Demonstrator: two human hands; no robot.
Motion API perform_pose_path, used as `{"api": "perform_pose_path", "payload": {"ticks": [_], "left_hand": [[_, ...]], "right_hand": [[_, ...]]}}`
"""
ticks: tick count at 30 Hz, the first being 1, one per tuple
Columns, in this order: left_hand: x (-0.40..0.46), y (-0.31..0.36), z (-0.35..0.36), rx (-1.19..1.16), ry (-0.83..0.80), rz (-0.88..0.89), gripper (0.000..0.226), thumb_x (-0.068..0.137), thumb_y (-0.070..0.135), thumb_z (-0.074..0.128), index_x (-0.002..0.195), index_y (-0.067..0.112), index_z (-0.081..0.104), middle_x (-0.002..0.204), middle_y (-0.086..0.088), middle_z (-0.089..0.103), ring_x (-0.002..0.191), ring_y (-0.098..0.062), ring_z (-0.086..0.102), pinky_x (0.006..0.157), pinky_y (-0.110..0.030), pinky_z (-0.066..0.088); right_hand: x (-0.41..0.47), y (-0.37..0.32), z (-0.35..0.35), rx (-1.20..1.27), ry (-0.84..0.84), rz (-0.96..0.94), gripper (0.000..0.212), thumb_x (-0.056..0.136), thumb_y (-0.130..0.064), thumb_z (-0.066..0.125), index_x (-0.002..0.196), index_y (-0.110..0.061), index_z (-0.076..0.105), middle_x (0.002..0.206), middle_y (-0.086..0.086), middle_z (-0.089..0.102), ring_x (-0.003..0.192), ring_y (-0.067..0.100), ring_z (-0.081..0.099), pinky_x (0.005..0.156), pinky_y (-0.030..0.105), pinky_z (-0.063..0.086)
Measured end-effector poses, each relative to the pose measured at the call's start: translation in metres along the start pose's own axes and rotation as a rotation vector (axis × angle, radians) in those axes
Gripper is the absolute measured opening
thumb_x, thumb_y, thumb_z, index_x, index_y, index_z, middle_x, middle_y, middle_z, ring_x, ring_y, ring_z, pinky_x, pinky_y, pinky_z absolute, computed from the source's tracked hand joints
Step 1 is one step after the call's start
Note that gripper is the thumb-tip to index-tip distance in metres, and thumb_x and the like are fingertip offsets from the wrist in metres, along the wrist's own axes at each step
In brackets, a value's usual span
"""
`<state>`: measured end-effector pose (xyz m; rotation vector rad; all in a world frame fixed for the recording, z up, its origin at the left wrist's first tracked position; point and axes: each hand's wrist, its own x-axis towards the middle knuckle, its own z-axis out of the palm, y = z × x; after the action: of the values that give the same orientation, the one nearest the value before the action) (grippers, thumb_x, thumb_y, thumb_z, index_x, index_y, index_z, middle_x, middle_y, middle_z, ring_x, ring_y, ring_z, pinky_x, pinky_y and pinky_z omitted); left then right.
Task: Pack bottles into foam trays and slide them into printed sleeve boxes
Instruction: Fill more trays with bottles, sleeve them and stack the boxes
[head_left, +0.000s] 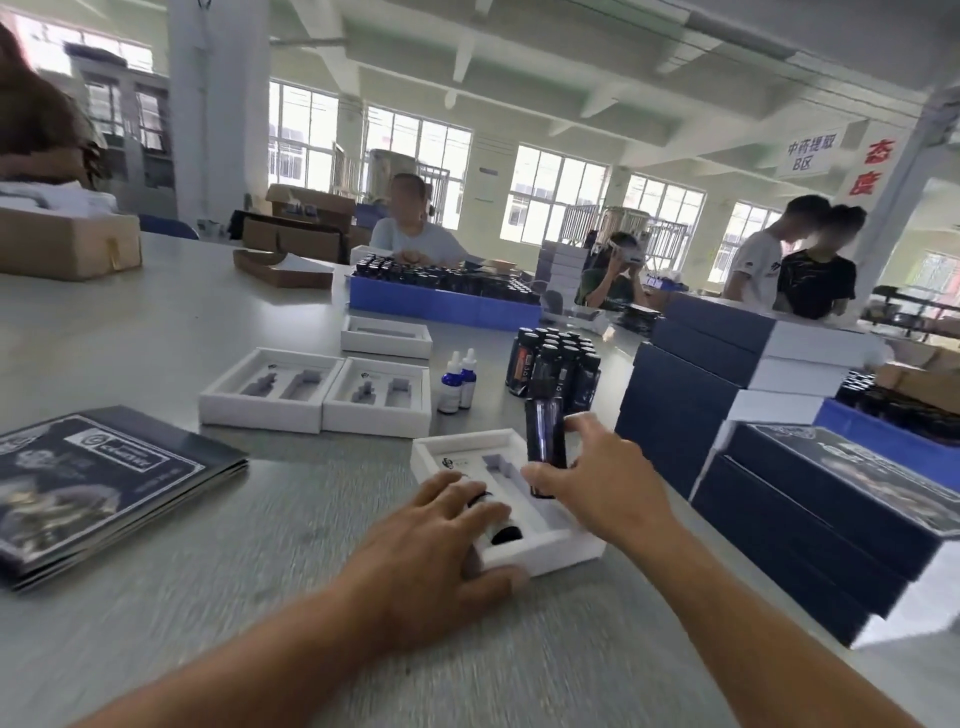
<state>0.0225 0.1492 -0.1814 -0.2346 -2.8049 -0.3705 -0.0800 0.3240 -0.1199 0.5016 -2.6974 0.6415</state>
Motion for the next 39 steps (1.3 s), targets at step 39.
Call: {"api": "perform_pose_path", "payload": {"ticks": [39], "left_hand": [[-0.019, 0.016, -0.013, 0.143, 0.057, 0.013, 0.084, 0.078, 0.09, 0.007, 0.137, 0.039, 0.04, 0.141, 0.001, 0.045, 0.128, -0.019, 0.035, 0.102, -0.043, 0.033]], "right_hand": [[-0.045, 0.011, 0.015, 0.072, -0.127, -0.127, 0.032, 0.1, -0.046, 0.046, 0.121, -0.035, 0.067, 0.127, -0.005, 0.06, 0.112, 0.009, 0.055, 0.087, 0.028, 0.043]]}}
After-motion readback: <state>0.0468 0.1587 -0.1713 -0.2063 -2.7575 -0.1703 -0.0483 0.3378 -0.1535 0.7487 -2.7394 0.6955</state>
